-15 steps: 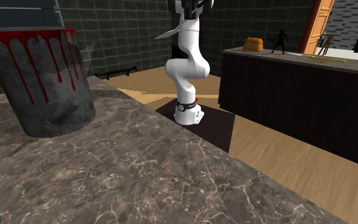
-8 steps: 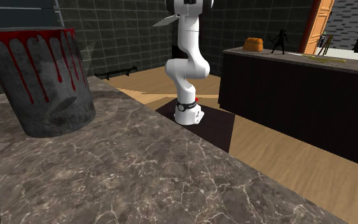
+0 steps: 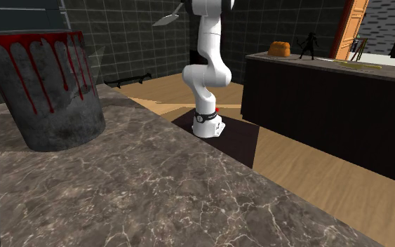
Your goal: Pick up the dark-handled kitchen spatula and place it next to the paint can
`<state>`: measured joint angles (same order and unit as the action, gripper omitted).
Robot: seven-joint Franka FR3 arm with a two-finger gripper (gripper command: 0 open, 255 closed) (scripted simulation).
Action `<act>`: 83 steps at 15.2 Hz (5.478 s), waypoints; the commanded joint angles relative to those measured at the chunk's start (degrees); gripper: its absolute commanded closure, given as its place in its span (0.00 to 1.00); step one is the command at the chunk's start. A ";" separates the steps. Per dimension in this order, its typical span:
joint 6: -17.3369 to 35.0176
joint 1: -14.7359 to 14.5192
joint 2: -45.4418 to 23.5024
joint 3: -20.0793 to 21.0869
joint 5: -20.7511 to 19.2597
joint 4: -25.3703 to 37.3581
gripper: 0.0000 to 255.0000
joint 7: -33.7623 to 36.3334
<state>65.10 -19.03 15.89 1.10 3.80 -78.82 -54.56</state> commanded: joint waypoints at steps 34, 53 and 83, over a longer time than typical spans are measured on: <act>-7.15 5.40 5.83 -44.39 -16.82 4.41 1.00 -56.21; 4.83 8.56 13.04 -45.73 -21.11 -12.89 1.00 -57.95; 25.65 13.39 23.37 -46.91 -27.20 -43.07 1.00 -53.83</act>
<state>89.93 -5.64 39.25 -45.48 -23.22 -121.13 -108.42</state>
